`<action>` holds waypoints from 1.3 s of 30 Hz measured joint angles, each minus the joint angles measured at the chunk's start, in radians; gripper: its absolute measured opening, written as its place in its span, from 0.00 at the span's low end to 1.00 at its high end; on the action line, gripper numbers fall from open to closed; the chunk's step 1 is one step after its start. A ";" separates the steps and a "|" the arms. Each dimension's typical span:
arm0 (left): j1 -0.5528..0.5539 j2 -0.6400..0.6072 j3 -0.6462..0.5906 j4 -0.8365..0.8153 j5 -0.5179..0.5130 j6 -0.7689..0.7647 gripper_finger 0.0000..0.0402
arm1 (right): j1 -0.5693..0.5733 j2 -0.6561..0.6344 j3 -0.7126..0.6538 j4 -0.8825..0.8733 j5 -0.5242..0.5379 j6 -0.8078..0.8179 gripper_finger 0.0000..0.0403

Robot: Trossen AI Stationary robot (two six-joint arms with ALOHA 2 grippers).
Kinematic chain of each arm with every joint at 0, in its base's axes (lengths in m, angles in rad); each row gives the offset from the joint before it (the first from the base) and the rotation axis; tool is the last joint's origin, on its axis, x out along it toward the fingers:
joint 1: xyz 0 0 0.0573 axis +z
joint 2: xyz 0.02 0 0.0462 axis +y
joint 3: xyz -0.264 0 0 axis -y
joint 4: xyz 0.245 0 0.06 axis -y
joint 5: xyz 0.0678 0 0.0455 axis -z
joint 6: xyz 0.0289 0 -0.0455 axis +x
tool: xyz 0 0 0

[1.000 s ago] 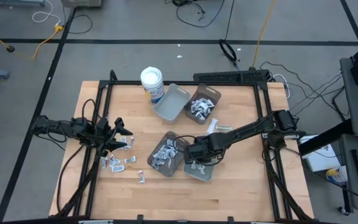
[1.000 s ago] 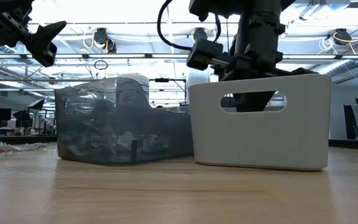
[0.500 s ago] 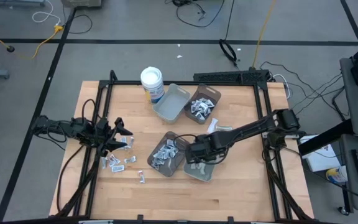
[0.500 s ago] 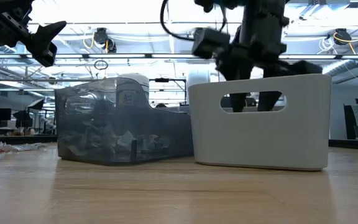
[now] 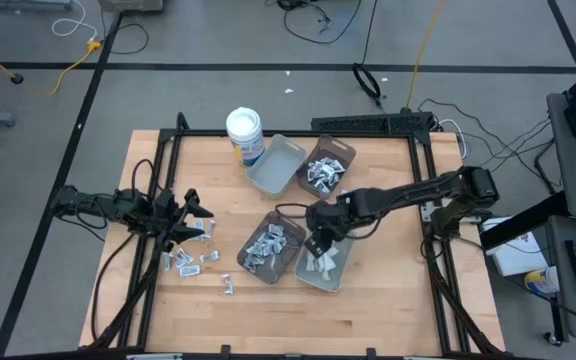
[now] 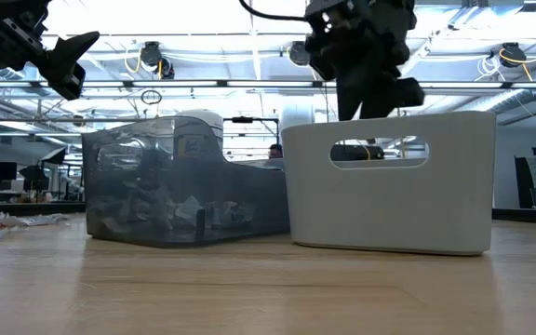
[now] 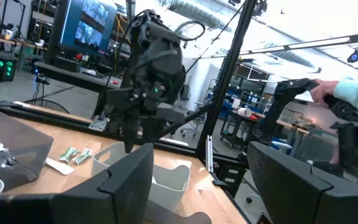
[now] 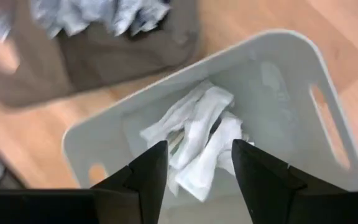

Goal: Pick & Place First Aid Supplies
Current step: Put the green bandage into the bottom gray bin

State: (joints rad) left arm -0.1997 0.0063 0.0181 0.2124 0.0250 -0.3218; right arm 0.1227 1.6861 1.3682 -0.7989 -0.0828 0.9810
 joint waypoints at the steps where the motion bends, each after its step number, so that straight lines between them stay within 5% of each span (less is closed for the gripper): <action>1: 0.000 0.000 0.000 0.001 0.000 0.000 0.66 | -0.008 -0.007 0.000 0.000 -0.024 -0.055 0.43; 10: 0.000 0.000 0.000 0.000 0.000 0.000 0.66 | -0.073 -0.028 0.000 -0.095 -0.181 -0.357 0.42; 24: 0.000 0.000 0.000 0.000 0.000 0.000 0.66 | -0.294 -0.163 -0.121 -0.254 -0.044 -0.658 0.42; 39: 0.000 0.000 0.000 0.000 0.000 0.000 0.66 | -0.567 -0.172 -0.176 -0.273 -0.045 -0.946 0.42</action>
State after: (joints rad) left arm -0.1997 0.0063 0.0181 0.2123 0.0250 -0.3218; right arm -0.4438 1.5145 1.1919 -1.0715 -0.1275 0.0347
